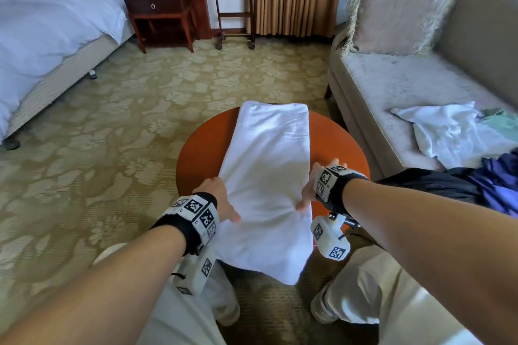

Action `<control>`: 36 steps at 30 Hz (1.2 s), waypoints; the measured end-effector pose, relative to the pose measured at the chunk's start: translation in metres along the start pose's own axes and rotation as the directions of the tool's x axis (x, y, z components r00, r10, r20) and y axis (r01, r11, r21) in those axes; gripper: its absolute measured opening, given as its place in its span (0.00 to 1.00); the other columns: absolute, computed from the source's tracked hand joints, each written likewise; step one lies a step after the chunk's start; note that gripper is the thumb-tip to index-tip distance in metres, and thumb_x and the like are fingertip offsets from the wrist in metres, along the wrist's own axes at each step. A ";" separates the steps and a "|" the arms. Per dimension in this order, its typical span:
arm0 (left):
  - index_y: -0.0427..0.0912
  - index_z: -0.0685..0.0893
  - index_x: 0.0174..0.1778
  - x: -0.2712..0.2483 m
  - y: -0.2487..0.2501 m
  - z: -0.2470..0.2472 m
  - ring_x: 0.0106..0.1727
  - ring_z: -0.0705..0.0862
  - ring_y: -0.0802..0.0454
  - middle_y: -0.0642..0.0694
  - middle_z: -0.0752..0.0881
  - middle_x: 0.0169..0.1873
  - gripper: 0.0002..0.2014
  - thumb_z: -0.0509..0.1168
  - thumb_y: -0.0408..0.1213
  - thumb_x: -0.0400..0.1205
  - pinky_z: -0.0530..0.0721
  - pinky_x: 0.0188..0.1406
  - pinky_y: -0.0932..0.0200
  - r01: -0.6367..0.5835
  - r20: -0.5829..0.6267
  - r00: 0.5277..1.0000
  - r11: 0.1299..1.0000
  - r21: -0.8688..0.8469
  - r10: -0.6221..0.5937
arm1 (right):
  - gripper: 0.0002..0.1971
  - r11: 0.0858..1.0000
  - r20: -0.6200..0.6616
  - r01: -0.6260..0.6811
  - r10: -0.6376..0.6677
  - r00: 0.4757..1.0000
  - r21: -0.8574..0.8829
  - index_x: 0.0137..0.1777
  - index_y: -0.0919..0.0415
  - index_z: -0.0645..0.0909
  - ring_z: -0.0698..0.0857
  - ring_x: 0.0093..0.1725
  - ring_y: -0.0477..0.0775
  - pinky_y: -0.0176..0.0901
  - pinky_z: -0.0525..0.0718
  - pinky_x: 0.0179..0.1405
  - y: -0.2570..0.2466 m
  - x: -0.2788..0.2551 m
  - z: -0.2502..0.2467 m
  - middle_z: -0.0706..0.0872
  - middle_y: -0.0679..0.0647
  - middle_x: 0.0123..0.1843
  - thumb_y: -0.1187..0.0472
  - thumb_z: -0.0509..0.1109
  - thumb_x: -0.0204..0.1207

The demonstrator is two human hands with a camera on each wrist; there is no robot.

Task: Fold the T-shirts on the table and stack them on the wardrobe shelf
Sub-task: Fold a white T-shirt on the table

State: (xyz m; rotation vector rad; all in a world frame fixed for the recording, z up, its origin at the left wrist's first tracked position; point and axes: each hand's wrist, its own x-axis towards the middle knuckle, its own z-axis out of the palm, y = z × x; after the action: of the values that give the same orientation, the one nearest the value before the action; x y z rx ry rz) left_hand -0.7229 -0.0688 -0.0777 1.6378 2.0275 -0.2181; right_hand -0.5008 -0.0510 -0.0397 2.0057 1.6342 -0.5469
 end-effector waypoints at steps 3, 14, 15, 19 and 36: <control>0.35 0.59 0.74 -0.015 0.008 0.007 0.66 0.80 0.34 0.35 0.76 0.68 0.50 0.84 0.44 0.65 0.83 0.61 0.42 0.050 -0.045 0.997 0.990 -0.135 -0.057 | 0.53 0.988 -0.069 -0.071 0.081 0.994 0.137 0.84 0.67 0.47 0.55 0.82 0.71 0.58 0.60 0.79 0.013 -0.003 0.018 0.51 0.72 0.83 0.41 0.75 0.72; 0.27 0.59 0.80 -0.041 -0.018 0.041 0.68 0.78 0.33 0.31 0.75 0.71 0.58 0.84 0.50 0.61 0.80 0.65 0.46 0.258 0.020 0.950 0.747 -0.612 -0.312 | 0.20 0.590 0.153 -0.067 -0.096 0.984 0.805 0.72 0.70 0.69 0.75 0.38 0.54 0.42 0.78 0.36 0.031 -0.037 0.077 0.75 0.56 0.45 0.59 0.62 0.85; 0.27 0.64 0.78 -0.041 -0.020 0.047 0.67 0.80 0.34 0.31 0.77 0.70 0.56 0.84 0.50 0.61 0.80 0.65 0.45 0.254 0.059 0.954 0.695 -0.673 -0.293 | 0.19 0.572 0.154 -0.071 -0.098 0.983 0.817 0.70 0.67 0.68 0.74 0.36 0.56 0.43 0.75 0.30 0.030 -0.042 0.081 0.74 0.57 0.42 0.57 0.62 0.85; 0.25 0.74 0.71 -0.043 -0.030 0.061 0.59 0.84 0.33 0.30 0.83 0.64 0.40 0.82 0.40 0.68 0.83 0.61 0.43 0.222 0.094 0.961 0.521 -0.824 -0.260 | 0.24 0.505 0.236 -0.184 -0.042 0.971 0.843 0.61 0.63 0.68 0.80 0.37 0.60 0.45 0.76 0.26 0.029 -0.051 0.098 0.77 0.62 0.43 0.51 0.73 0.76; 0.29 0.84 0.48 -0.090 -0.042 0.043 0.40 0.85 0.39 0.35 0.85 0.39 0.10 0.75 0.25 0.73 0.83 0.32 0.53 0.066 0.046 0.997 0.468 -0.881 -0.054 | 0.05 0.885 0.060 0.174 -0.220 0.974 0.433 0.55 0.59 0.77 0.76 0.29 0.50 0.38 0.76 0.30 0.046 -0.090 0.090 0.81 0.56 0.36 0.60 0.62 0.83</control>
State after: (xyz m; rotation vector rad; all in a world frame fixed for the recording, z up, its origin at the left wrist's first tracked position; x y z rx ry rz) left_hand -0.7377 -0.1759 -0.0791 0.8512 1.6728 0.7227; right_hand -0.4737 -0.1833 -0.0531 2.0650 1.7791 -1.1566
